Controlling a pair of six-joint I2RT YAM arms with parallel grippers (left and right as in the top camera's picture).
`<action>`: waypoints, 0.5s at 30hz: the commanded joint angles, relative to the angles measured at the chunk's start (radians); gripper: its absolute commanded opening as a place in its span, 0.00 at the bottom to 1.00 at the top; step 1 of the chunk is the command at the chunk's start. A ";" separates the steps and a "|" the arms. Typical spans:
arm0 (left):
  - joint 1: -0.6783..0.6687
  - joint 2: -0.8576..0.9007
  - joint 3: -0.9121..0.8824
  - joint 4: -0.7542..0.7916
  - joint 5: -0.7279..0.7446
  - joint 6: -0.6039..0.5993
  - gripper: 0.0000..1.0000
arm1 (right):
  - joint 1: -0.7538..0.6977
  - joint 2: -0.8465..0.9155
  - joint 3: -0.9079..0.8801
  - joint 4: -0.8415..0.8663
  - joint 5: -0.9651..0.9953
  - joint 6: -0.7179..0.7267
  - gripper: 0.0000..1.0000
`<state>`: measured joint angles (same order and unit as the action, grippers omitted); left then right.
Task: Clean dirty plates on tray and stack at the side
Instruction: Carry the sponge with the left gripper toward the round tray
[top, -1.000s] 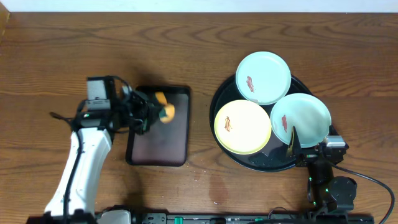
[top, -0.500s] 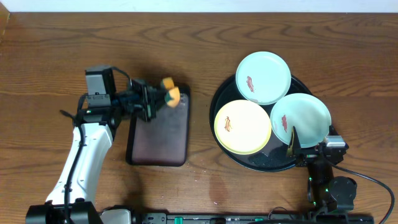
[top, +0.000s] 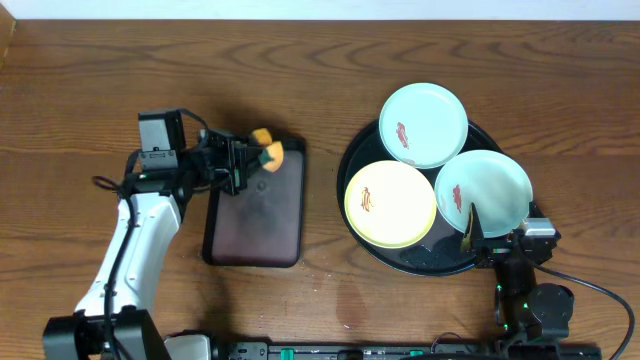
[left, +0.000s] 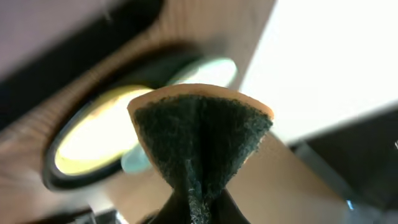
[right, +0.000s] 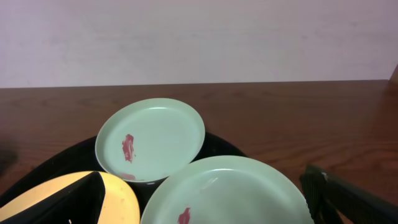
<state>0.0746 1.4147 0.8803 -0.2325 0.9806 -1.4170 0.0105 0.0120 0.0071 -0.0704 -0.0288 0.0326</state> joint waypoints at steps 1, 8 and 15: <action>-0.010 -0.008 0.013 -0.080 -0.038 0.072 0.07 | -0.002 -0.005 -0.001 -0.004 0.002 -0.015 0.99; -0.053 0.071 0.007 -0.391 -0.380 0.126 0.08 | -0.002 -0.005 -0.001 -0.004 0.002 -0.015 0.99; -0.019 0.050 0.010 0.055 0.261 -0.030 0.08 | -0.002 -0.005 -0.002 -0.004 0.002 -0.015 0.99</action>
<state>0.0517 1.4902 0.8757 -0.2558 0.9585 -1.3693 0.0105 0.0120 0.0071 -0.0704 -0.0288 0.0326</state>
